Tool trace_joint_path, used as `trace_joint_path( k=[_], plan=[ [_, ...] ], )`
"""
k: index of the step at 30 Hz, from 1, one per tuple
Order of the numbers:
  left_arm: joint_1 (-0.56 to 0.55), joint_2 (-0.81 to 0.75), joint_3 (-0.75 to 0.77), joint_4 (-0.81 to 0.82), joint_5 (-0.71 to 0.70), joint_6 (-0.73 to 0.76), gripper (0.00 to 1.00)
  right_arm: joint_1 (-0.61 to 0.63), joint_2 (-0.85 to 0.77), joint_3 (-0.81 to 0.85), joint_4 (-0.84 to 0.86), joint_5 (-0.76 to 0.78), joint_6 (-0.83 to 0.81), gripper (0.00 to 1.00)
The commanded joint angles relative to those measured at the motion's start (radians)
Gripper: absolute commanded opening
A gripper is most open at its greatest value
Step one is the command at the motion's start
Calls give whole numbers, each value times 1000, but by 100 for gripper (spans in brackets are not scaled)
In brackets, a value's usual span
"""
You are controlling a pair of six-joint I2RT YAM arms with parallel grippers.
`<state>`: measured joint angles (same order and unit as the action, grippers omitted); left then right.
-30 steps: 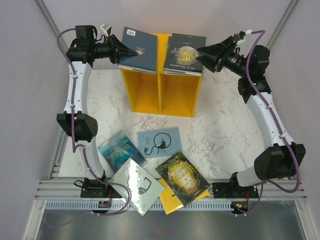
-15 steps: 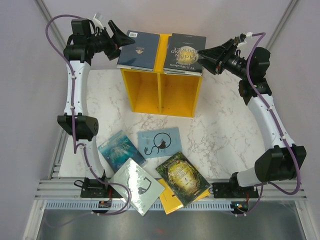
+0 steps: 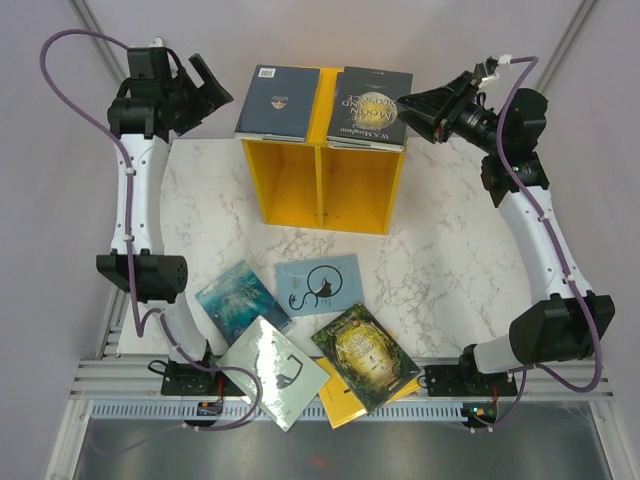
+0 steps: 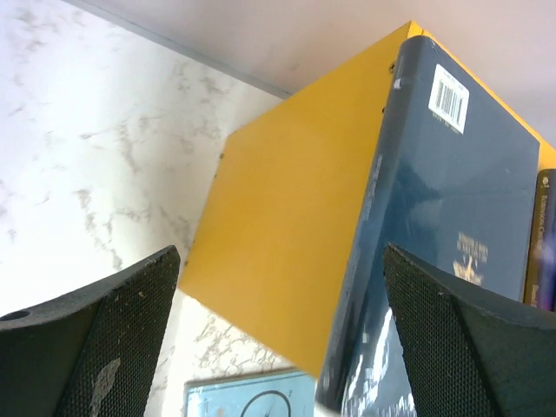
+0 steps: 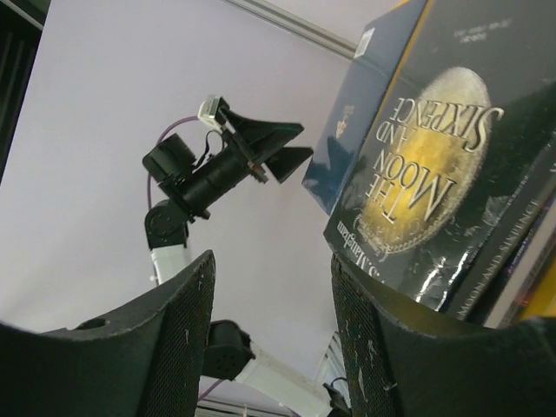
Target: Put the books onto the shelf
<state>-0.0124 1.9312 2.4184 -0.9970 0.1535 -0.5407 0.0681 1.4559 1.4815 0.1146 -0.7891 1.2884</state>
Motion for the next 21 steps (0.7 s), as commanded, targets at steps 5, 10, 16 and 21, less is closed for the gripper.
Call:
trace_joint_path(
  k=[5, 10, 16, 21],
  plan=[
    [6, -359, -324, -57, -248, -28, 100, -19, -92, 25, -13, -7, -107, 60],
    [9, -569, -544, -89, -230, -44, 100, 11, -126, 87, -232, 20, -294, 61],
    [5, -722, -869, -56, 33, -32, 96, 154, -134, 195, -620, 151, -662, 64],
    [-106, -863, -1094, -37, 102, 16, 97, 425, -181, 186, -855, 460, -893, 64]
  ],
)
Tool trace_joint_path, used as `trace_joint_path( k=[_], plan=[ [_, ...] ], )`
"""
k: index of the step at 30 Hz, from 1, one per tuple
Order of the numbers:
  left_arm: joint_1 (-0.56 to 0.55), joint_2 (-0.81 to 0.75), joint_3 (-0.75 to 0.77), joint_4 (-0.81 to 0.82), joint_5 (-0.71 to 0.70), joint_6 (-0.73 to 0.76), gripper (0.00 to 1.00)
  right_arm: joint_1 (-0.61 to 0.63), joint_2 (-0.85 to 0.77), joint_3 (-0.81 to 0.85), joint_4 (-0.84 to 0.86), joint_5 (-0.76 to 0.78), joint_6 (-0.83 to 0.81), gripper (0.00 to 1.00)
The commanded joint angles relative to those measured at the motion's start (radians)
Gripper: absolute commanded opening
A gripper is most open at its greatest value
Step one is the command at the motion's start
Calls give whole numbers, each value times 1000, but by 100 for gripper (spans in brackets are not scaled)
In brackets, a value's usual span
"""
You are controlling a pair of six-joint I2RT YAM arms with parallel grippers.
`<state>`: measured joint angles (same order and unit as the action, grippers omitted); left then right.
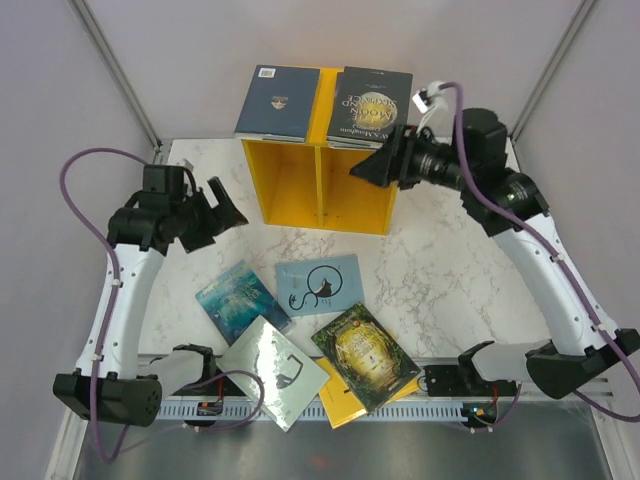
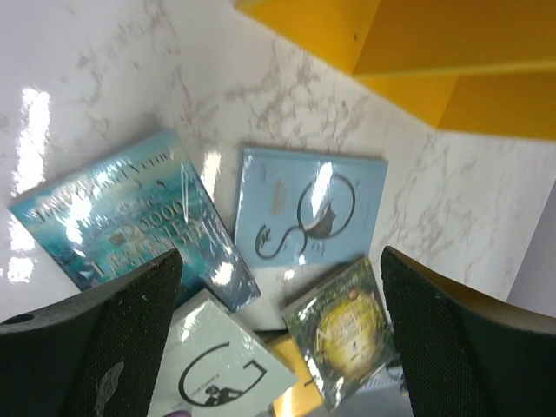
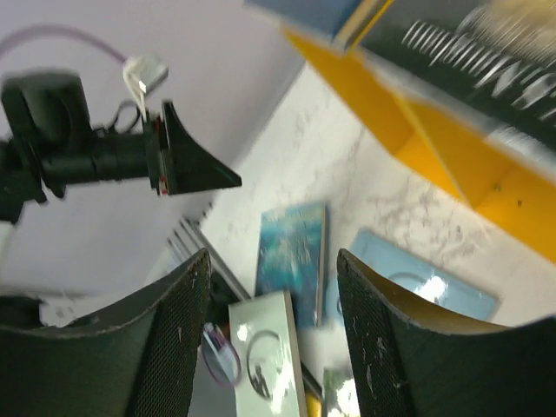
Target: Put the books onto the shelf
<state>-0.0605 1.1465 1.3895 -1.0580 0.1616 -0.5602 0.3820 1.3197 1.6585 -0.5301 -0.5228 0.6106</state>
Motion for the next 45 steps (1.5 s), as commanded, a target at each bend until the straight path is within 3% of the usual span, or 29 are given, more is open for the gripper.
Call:
trace_joint_path(
  k=[1, 7, 10, 13, 20, 27, 35, 45],
  plan=[
    [-105, -93, -92, 23, 108, 36, 97, 170, -54, -34, -241, 248, -224, 65],
    [-290, -111, -316, 85, 345, 8, 99, 241, -40, -265, -294, 300, -184, 63],
    [-358, -102, -392, 176, 449, 6, 100, 241, -59, -339, -277, 337, -161, 65],
    [-380, -61, -530, 308, 645, 16, 100, 241, -37, -387, -291, 339, -146, 67],
    [-421, 105, -681, 570, 702, 33, 100, 241, 1, -485, -334, 230, -112, 68],
    [-461, 318, -669, 725, 699, 68, 99, 261, 23, -592, -424, 8, -126, 67],
    [-588, 564, -613, 765, 642, 128, 97, 284, -20, -746, -433, 56, -65, 67],
    [-668, 694, -629, 791, 616, 144, 95, 284, -54, -793, -423, 76, -41, 66]
  ],
)
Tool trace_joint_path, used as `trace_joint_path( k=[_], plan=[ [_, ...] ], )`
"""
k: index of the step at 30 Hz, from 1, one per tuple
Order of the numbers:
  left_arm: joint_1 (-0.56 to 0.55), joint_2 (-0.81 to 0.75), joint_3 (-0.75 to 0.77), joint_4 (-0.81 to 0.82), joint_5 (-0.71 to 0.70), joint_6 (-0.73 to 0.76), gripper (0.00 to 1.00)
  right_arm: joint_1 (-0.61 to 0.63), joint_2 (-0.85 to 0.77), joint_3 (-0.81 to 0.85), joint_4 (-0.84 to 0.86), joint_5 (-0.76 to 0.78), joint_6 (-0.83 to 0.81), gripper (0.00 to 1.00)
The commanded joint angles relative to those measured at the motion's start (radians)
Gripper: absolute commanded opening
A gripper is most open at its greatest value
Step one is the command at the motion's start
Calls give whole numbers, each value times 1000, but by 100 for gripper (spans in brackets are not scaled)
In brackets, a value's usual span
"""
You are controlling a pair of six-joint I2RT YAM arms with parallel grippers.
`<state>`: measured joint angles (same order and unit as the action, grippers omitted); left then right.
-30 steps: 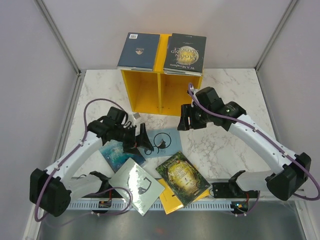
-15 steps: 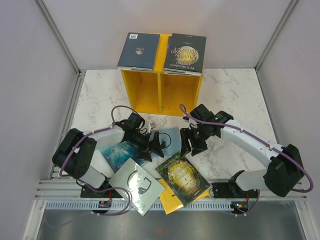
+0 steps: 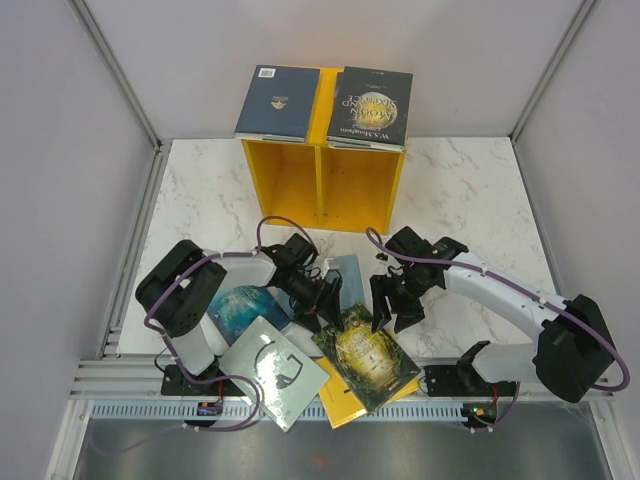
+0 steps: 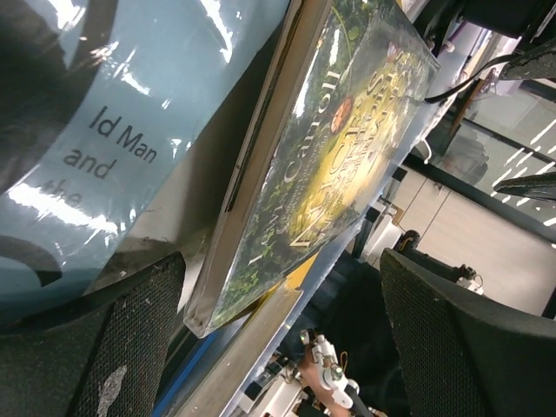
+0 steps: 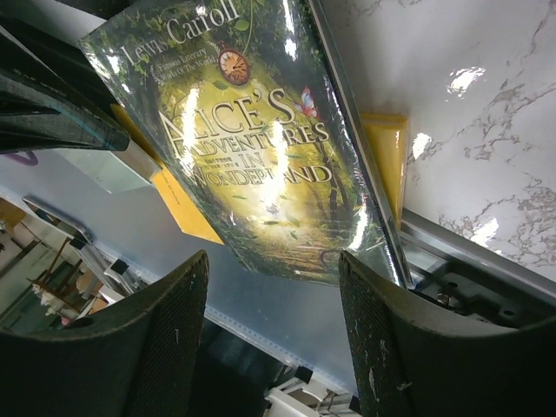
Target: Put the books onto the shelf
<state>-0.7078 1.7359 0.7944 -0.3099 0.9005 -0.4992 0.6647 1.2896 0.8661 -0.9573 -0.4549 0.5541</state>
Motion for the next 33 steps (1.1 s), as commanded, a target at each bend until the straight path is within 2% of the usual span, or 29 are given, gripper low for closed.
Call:
trace_joint_path(
  k=[1, 4, 7, 10, 13, 16, 17, 18, 22, 24, 27, 33],
  plan=[
    [-33, 109, -32, 55, -98, 83, 95, 1, -19, 1, 3, 10, 12, 66],
    [-54, 135, -41, 89, -46, 67, 91, 1, -9, 4, 2, 16, 1, 65],
    [-78, 175, -41, 123, -22, 44, 82, 1, 5, 5, 2, 18, -13, 65],
    [-85, 200, -50, 155, -8, 24, 72, 1, 13, 8, -1, 19, -22, 65],
    [-87, 206, -52, 169, -3, 16, 57, 1, 13, 10, -4, 24, -31, 65],
    [-85, 211, -46, 175, 5, 11, 32, 1, 14, 11, -6, 31, -34, 64],
    [-87, 217, -43, 180, 12, 11, 11, 1, 14, 13, -6, 35, -34, 64],
    [-87, 218, -41, 187, 17, 7, 3, 0, 13, 19, -6, 42, -33, 64],
    [-84, 188, -37, 189, 29, -7, 2, -1, -13, 95, -1, 70, -25, 63],
    [-79, 127, -34, 174, 40, -10, 2, -2, -44, 186, 29, 61, -23, 65],
    [-64, 10, -11, 106, 23, -16, 2, -7, -53, 299, 58, 36, -34, 73],
    [-45, -200, 98, -116, -58, 16, 2, -19, -39, 353, 97, -39, -42, 81]
  ],
)
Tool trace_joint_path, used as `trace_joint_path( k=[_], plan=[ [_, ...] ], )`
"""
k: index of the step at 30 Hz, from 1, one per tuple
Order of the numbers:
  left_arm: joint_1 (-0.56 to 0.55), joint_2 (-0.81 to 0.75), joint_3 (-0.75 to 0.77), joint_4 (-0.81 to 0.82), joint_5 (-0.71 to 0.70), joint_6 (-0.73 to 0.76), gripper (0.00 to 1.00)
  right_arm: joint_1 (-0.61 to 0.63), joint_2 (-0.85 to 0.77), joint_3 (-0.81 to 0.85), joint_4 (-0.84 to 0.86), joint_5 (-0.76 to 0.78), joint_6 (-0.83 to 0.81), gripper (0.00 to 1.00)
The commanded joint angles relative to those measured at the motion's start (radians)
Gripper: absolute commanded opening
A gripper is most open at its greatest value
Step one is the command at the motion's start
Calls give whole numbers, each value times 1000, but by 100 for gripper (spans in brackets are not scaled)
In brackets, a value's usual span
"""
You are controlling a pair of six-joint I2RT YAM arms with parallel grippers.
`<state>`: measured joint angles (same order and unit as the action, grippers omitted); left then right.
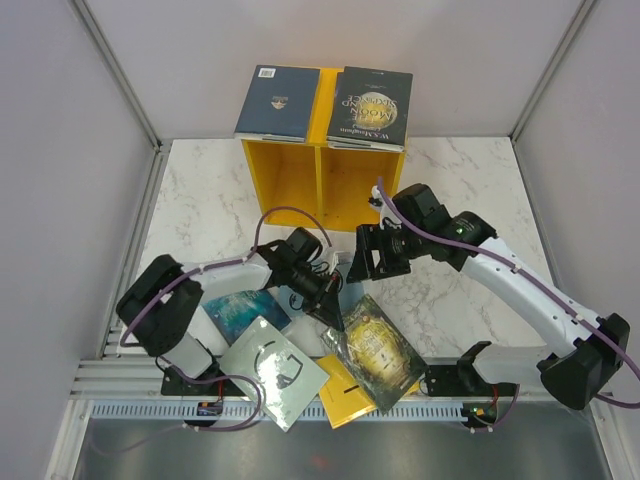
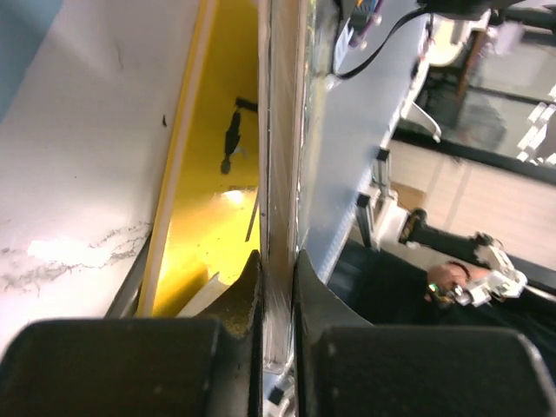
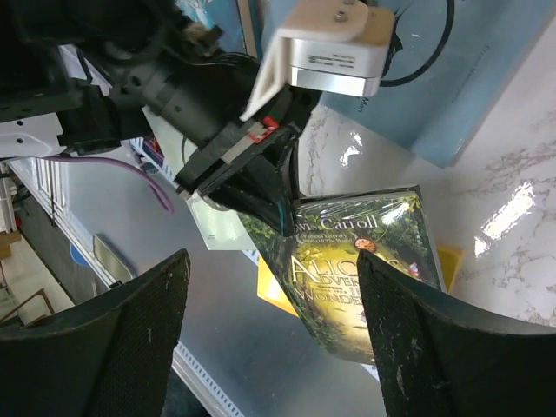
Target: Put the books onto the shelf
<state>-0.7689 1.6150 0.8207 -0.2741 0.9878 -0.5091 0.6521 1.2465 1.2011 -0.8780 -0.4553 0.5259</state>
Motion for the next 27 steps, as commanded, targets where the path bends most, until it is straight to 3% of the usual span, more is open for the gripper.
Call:
trace_joint_path(
  k=[1, 9, 14, 22, 27],
  plan=[
    [19, -130, 87, -177, -171, 49, 2, -9, 1, 17, 20, -36, -15, 83],
    [37, -368, 159, -424, -438, 197, 2, -83, -58, -23, 43, -98, -81, 87],
    [45, -448, 189, -481, -480, 262, 2, -94, -70, -138, 118, -103, -78, 87],
    [43, -535, 227, -511, -531, 340, 2, -101, -96, -346, 500, -141, -1, 86],
    [43, -534, 242, -516, -535, 368, 2, -103, -41, -390, 680, -267, 66, 85]
  ],
)
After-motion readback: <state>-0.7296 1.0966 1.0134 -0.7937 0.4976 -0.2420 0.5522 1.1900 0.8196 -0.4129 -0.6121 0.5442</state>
